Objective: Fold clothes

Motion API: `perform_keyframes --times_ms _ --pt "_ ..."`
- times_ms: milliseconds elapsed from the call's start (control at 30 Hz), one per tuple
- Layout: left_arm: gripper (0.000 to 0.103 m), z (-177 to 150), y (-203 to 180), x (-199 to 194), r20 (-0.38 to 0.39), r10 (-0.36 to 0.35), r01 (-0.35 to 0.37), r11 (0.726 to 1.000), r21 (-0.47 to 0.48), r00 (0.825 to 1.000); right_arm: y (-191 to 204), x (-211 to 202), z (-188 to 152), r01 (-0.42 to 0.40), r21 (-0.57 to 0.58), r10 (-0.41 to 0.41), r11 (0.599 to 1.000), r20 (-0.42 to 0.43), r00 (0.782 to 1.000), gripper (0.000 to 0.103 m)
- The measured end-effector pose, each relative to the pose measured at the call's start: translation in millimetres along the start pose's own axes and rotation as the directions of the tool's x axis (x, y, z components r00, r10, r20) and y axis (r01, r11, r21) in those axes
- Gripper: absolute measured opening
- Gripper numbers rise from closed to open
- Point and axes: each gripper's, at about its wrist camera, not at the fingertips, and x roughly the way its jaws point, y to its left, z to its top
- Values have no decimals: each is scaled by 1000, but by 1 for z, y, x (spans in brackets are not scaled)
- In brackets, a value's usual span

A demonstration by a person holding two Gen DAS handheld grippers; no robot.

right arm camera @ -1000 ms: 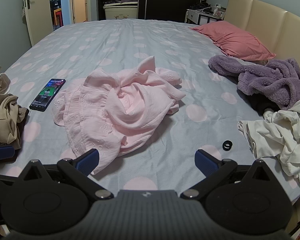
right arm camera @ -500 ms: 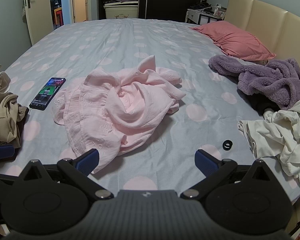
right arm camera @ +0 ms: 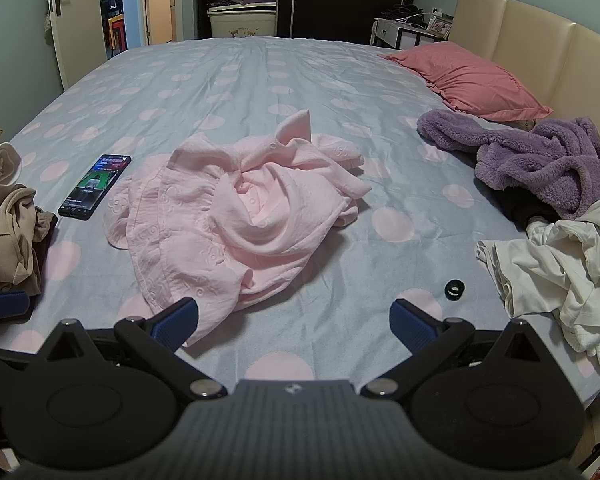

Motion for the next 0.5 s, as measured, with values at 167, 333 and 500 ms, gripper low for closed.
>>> perform_keyframes --times_ms 167,333,500 --pt "99 -1 0 3 0 5 -5 1000 3 1000 0 0 0 -9 1 9 1000 2 1000 103" --pt "99 0 2 10 -5 20 -20 1000 3 1000 -1 -2 1 -54 0 54 999 16 998 103" --pt "99 1 6 18 -9 8 -8 1000 -18 1000 -3 -1 1 -59 -3 59 998 31 998 103"
